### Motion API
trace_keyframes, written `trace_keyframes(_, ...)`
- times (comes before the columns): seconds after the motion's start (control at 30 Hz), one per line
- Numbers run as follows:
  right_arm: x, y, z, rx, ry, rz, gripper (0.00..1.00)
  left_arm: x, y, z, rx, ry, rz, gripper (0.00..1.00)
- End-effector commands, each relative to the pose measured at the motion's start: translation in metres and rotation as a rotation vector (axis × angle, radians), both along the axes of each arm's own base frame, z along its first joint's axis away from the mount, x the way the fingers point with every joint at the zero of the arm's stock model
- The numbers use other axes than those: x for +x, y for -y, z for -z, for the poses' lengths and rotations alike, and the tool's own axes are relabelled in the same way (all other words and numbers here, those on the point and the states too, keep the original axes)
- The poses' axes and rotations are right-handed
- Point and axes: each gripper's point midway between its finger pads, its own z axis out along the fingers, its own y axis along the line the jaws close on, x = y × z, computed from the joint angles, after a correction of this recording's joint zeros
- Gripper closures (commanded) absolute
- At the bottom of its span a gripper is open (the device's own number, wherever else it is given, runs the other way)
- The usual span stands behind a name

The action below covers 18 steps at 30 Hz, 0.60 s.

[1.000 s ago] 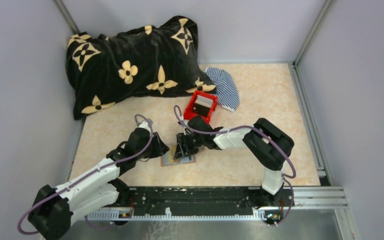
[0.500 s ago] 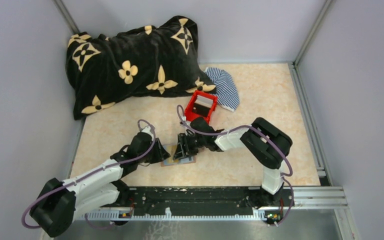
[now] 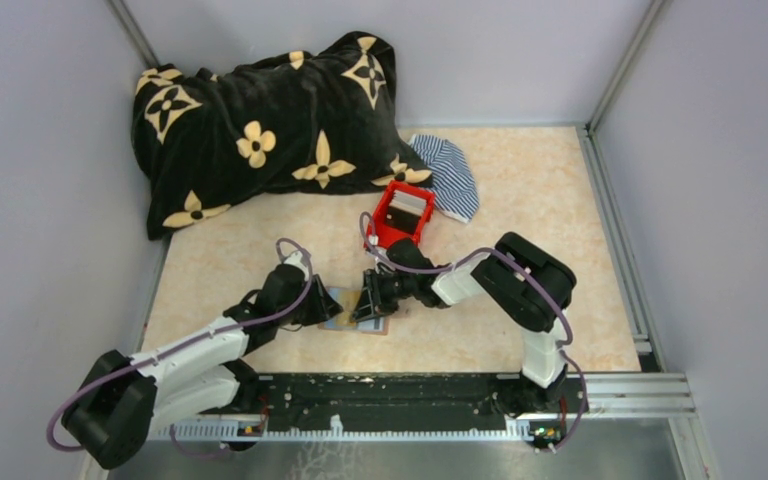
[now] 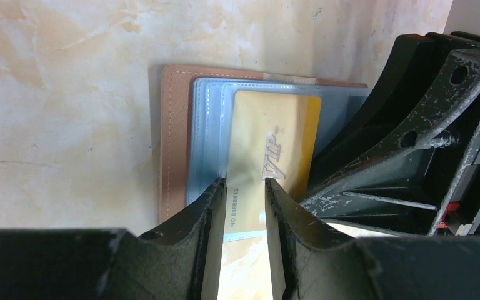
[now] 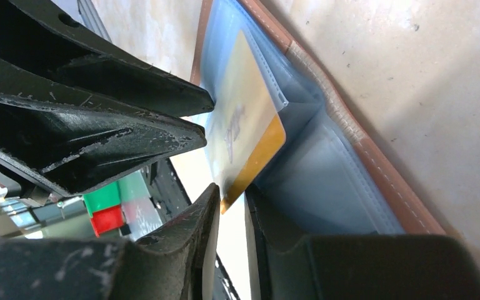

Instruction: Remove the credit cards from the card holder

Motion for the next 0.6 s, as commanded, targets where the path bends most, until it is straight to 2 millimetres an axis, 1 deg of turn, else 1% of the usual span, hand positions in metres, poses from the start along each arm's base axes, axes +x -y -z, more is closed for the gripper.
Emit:
trace_keyframes(0.0,0.003,-0.005,-0.008,0.054,0.012,-0.002,0.80,-0.012,-0.013,0.016,0.061,-0.043,-0.007,0.64)
trace_keyframes(0.1,0.003,-0.005,-0.012,0.058,0.019,-0.001,0.81,-0.013,-0.015,0.017,0.066,-0.044,-0.011,0.64)
trace_keyframes(0.13,0.003,-0.004,-0.012,0.056,0.022,0.000,0.88,-0.013,-0.015,0.018,0.067,-0.046,-0.011,0.64)
trace_keyframes(0.17,0.005,-0.004,-0.012,0.052,0.028,0.007,0.98,-0.013,-0.015,0.019,0.069,-0.049,-0.011,0.64)
trace_keyframes(0.2,0.005,-0.002,-0.012,0.047,0.034,0.010,1.00,-0.013,-0.015,0.019,0.072,-0.051,-0.011,0.64)
trace_keyframes(0.4,0.005,0.003,-0.014,0.034,0.045,0.016,1.00,-0.011,-0.015,0.019,0.083,-0.051,-0.009,0.64)
trace_keyframes(0.57,0.007,0.013,-0.014,0.004,0.066,0.031,1.00,-0.010,-0.014,0.020,0.082,-0.053,-0.010,0.64)
